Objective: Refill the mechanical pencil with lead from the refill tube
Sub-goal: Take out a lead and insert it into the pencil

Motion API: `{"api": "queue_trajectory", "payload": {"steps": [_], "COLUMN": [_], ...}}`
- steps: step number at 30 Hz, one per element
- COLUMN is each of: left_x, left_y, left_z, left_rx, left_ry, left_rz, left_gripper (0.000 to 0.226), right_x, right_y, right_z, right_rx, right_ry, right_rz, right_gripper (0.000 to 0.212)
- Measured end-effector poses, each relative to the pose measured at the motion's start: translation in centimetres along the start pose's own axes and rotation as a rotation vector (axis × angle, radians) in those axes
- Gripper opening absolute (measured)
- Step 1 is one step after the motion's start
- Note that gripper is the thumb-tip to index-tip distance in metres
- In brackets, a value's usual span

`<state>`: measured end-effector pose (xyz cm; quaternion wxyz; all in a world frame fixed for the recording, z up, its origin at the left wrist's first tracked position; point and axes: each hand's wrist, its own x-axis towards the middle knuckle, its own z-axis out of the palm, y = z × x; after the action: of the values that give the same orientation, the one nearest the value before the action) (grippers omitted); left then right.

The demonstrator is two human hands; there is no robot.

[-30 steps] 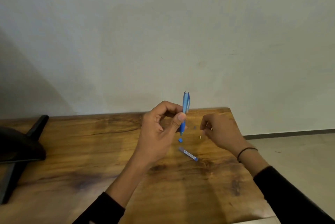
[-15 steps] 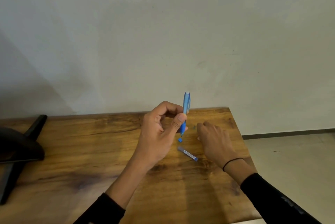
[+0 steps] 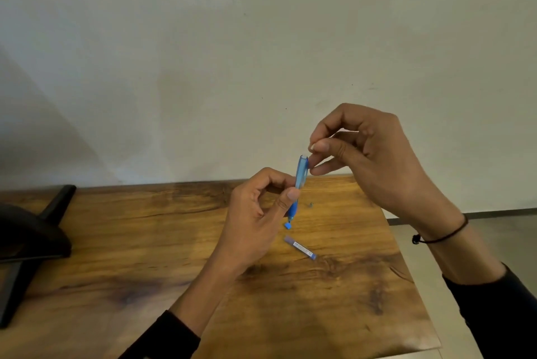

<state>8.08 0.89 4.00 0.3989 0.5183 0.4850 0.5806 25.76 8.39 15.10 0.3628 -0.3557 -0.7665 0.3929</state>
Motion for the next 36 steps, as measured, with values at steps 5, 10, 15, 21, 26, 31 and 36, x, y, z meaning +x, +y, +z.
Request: {"api": "queue_trajectory", "payload": {"steps": [5,10,15,21,26,31,36], "left_x": [-0.1,0.1,0.1,0.1,0.1,0.1,0.4], "left_y": [0.2,0.1,-0.2,-0.2,-0.4,-0.7,-0.7], "left_z": [0.0,0.0,0.0,0.1,0.1,0.0,0.0], "left_rx": [0.004,0.017,0.058,0.085,0.083,0.087,0.118], "left_ry": [-0.002,0.004,-0.001,0.002,0.002,0.008,0.027], "left_rz": [-0.012,-0.008,0.003,-0.008,0.011,0.006,0.055], "left_gripper": [0.008,0.003,0.020,0.018,0.009,0.008,0.010], "right_x": [0.0,-0.1,-0.1,-0.1,-0.1,0.0,0.6], "right_y": [-0.4,-0.6,-0.8,-1.4,-1.5,-0.5,2.8], "right_z": [0.2,0.3,0.2,0.1,0.3,-0.1,-0.8], "right_rx": [-0.145,-0.258,-0.321,-0.417,-0.462,-0.215,0.185], "right_ry": [-0.029,-0.037,-0.049,-0.086,-0.108,-0.149,-0.144], "right_rz": [-0.003,-0.014,0.007,0.053,0.078,0.099,0.129], "right_gripper": [0.019,0.016,0.017,0.020,0.019,0.012,0.032]}}
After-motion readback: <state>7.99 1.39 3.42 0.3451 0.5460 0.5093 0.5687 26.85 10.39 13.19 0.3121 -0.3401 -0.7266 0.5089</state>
